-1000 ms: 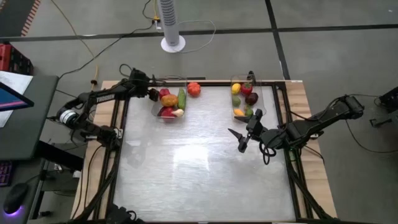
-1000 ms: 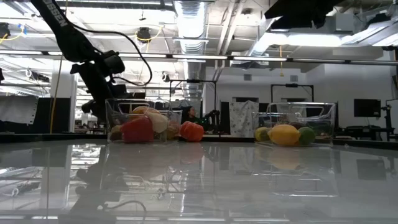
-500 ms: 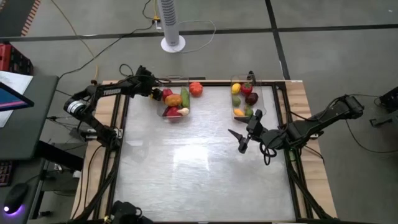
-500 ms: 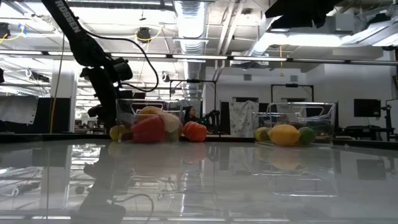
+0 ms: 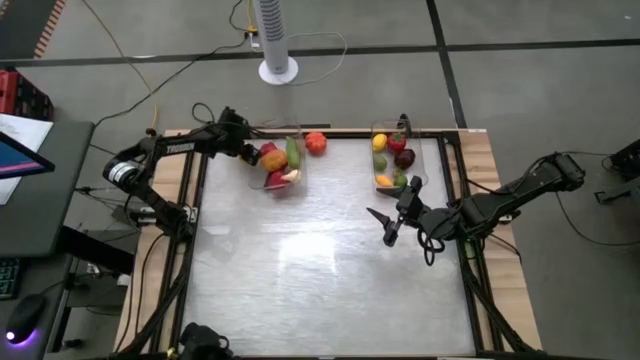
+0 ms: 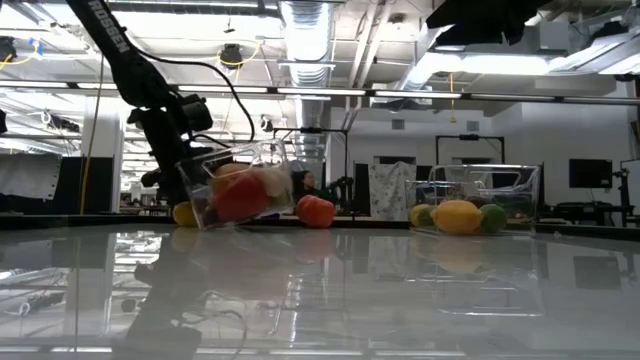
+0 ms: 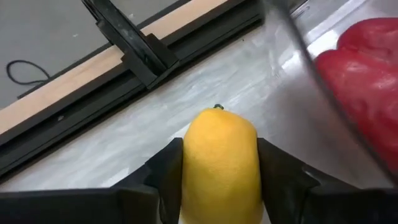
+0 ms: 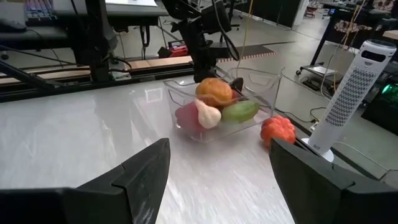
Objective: Sort produce into baskets
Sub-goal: Put the lemon into the right transparent bin
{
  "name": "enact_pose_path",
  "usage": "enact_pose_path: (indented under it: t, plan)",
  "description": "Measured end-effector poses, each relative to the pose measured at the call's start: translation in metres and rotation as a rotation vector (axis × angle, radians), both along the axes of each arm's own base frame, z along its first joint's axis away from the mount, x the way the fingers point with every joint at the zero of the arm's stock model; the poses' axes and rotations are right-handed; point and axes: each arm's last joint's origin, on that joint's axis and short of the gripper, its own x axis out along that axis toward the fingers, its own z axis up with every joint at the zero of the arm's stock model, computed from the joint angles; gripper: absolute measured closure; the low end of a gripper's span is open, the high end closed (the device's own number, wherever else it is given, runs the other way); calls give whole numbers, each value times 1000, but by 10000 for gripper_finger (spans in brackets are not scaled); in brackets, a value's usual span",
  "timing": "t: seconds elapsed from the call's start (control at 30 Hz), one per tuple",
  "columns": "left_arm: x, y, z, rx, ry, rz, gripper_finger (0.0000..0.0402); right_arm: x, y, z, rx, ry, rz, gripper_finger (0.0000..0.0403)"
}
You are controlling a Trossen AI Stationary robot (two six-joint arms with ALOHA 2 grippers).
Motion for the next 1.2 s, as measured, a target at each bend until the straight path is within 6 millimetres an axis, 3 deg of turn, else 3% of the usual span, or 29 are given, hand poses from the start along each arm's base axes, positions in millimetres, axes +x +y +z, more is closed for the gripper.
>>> enact_pose_path:
  t: [0.47,0.83,1.03,1.2]
  plan:
    - [-3,-9,20,23,-61,-47,243,0,0,0,0,1,0,100]
    - [-4,-26,75,212,-245,-91,242,0,0,0,0,1,0,100]
    - [12,-46,91,212,-379,-236,240,0,0,0,0,1,0,100]
    - [44,-65,99,198,-544,-380,239,0,-1,0,2,-3,-3,100]
